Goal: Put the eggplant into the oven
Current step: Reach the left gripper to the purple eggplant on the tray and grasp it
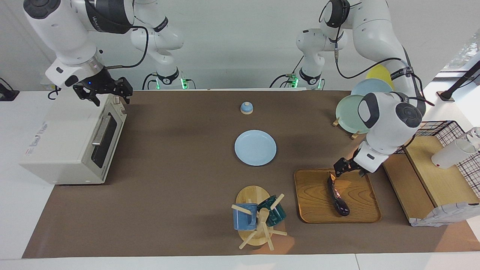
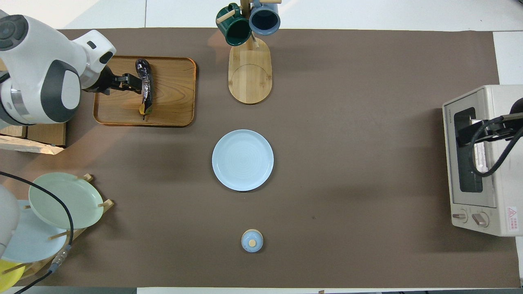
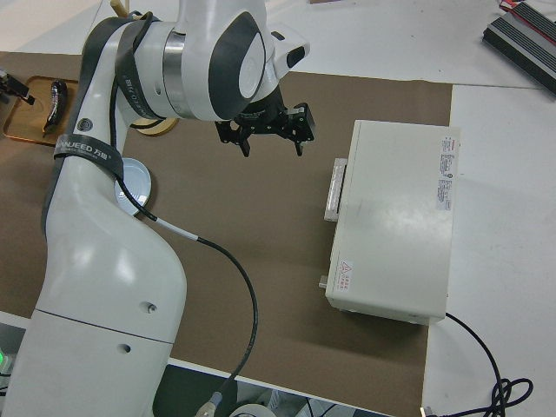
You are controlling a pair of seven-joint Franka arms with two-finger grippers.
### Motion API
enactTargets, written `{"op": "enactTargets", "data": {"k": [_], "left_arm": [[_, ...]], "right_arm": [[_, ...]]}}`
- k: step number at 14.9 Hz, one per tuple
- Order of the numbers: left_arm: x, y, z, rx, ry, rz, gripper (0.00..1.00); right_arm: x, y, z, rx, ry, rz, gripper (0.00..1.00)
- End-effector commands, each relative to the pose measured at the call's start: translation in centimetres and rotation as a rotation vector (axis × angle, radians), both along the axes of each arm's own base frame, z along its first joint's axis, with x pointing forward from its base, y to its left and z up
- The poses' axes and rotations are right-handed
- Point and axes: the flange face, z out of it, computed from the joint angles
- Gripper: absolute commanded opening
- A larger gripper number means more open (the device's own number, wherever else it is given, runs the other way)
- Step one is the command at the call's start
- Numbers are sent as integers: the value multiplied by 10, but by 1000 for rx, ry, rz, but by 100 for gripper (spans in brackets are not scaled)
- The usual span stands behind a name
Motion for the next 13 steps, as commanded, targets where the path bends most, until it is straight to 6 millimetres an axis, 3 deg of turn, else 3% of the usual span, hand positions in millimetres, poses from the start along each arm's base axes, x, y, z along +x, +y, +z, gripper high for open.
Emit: {"op": "enactTargets", "data": {"k": [1, 4, 7, 9, 12, 13], "left_arm": [[14, -10, -21, -30, -34, -2, 100], [15, -26, -37, -49, -47, -10, 100], [12, -31, -45, -47, -53, -16, 98], [7, -36, -55, -38, -52, -32, 96], [0, -36, -66, -34, -55, -55, 95], [-1, -36, -67, -35, -52, -60, 93]], "right_arm": [[-5, -1, 3, 26, 9, -23, 100], [-13, -40, 4, 30, 25, -95, 100], [-14, -46, 4, 30, 25, -106, 100], [-13, -39, 4, 30, 25, -85, 100], [-19, -68, -2, 32, 18, -140, 100], [-16, -70, -9, 27, -41, -137, 84]]}}
